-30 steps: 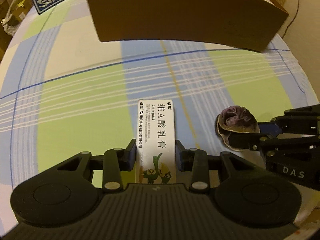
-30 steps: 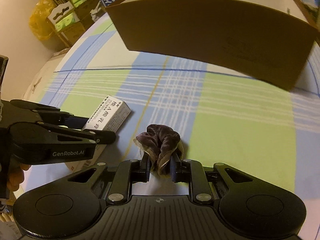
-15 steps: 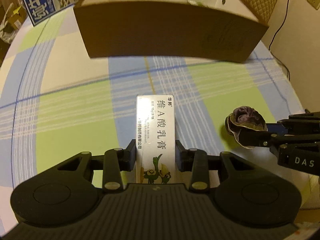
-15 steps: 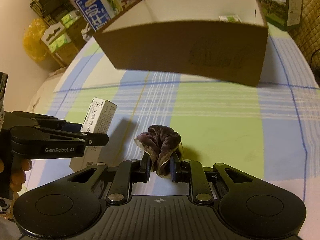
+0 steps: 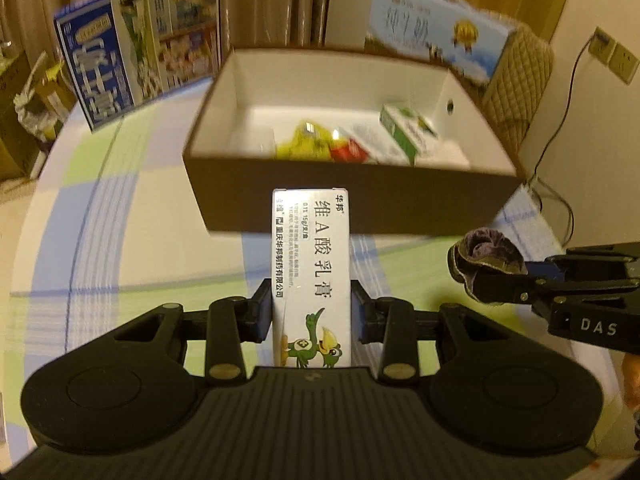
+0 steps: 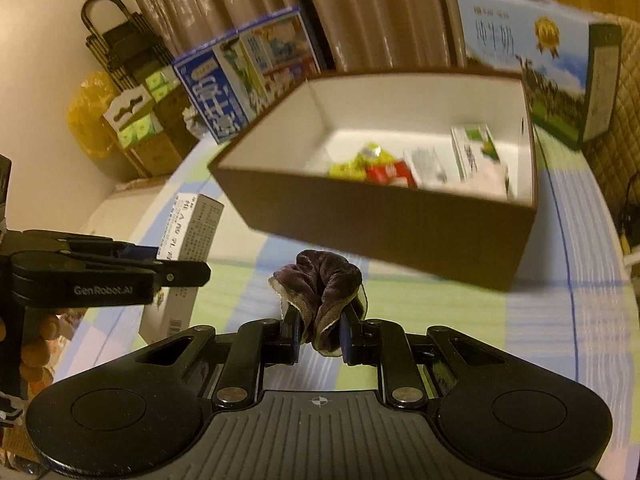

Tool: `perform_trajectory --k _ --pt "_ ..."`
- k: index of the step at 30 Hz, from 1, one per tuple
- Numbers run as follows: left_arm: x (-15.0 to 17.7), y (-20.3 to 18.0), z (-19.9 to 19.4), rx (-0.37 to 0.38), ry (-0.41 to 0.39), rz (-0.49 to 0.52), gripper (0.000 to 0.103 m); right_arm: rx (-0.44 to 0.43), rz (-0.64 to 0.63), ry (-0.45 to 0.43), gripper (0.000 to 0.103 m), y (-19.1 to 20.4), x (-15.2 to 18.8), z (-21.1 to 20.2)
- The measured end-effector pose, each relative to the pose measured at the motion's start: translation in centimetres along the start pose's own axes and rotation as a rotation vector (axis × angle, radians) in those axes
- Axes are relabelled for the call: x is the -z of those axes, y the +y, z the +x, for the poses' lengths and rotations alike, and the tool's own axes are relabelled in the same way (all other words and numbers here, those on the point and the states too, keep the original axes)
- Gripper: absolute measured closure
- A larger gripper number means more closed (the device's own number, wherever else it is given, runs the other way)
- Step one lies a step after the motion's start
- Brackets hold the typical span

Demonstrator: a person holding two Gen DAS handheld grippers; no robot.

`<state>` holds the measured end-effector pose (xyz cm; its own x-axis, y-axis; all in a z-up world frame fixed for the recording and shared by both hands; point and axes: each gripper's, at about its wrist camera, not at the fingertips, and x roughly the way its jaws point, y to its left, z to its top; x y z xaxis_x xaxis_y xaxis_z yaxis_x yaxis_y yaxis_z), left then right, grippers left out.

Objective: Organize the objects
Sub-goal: 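Lift the ointment box and scrunchie and carry them over the box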

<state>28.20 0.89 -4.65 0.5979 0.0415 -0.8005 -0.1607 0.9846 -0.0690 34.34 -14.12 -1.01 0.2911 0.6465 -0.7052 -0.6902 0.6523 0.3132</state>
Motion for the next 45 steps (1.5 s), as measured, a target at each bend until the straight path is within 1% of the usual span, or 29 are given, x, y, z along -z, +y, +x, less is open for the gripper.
perform_trajectory --k 6,10,17,21,25,27,29,32,40,45 --pt "-4.0 0.5 -0.5 -0.001 -0.077 0.020 0.070 0.000 -0.022 -0.065 0.087 -0.7 -3.5 -0.1" --pt "-6.2 0.8 -0.3 -0.004 -0.113 0.028 0.070 0.006 -0.020 -0.110 0.087 -1.1 -5.7 -0.2" --pt "-9.5 1.1 1.2 0.004 -0.141 0.046 0.070 0.019 0.003 -0.147 0.087 -2.6 -8.7 0.8" --pt "-11.7 1.1 2.7 0.018 -0.141 0.063 0.070 0.026 0.015 -0.158 0.087 -3.4 -10.1 2.1" --pt "-13.6 0.8 4.8 0.014 -0.130 0.087 0.070 0.050 0.021 -0.151 0.087 -4.3 -11.2 3.8" --pt "-14.4 0.8 5.9 0.024 -0.117 0.091 0.070 0.055 0.032 -0.145 0.087 -5.0 -11.6 4.7" --pt "-15.3 0.9 7.3 0.033 -0.096 0.093 0.070 0.062 0.049 -0.136 0.087 -5.8 -12.1 5.5" --pt "-16.6 1.1 9.9 0.024 -0.057 0.104 0.070 0.075 0.076 -0.120 0.087 -6.9 -12.8 6.7" --pt "-18.4 0.6 16.7 -0.028 0.051 0.140 0.070 0.106 0.106 -0.080 0.087 -8.9 -14.2 9.3" --pt "-19.1 0.5 19.5 -0.054 0.091 0.152 0.070 0.112 0.109 -0.065 0.087 -9.5 -14.6 10.3"
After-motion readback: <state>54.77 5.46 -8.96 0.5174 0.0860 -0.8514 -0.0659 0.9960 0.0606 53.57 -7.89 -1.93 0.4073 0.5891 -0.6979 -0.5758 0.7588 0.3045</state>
